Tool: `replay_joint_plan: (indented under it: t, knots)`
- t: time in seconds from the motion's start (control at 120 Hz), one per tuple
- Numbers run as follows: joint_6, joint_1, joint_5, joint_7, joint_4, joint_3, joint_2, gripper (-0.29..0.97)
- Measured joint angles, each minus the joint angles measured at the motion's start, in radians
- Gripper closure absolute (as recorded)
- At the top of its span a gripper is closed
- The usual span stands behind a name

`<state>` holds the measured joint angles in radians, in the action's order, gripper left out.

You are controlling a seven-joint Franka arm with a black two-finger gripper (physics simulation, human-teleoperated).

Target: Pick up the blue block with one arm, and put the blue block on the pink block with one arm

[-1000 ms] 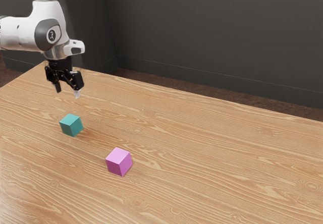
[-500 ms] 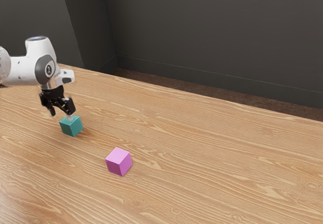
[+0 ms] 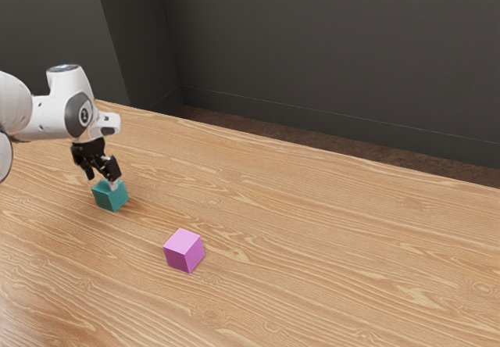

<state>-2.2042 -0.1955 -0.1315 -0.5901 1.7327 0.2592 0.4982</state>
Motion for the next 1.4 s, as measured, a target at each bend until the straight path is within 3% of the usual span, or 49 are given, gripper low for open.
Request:
replay_joint_plan:
  t: [0.575, 0.883, 1.15, 1.4]
  knots:
    - [-0.004, -0.008, -0.049, -0.081, -0.051, 0.0, 0.087, 0.01]
    - [0.0, -0.007, -0.054, -0.1, -0.054, 0.0, 0.087, 0.27]
    - [-0.004, -0.006, -0.06, -0.103, -0.054, 0.0, 0.084, 0.31]
    - [0.006, -0.001, -0.067, -0.072, -0.052, 0.001, 0.063, 0.47]
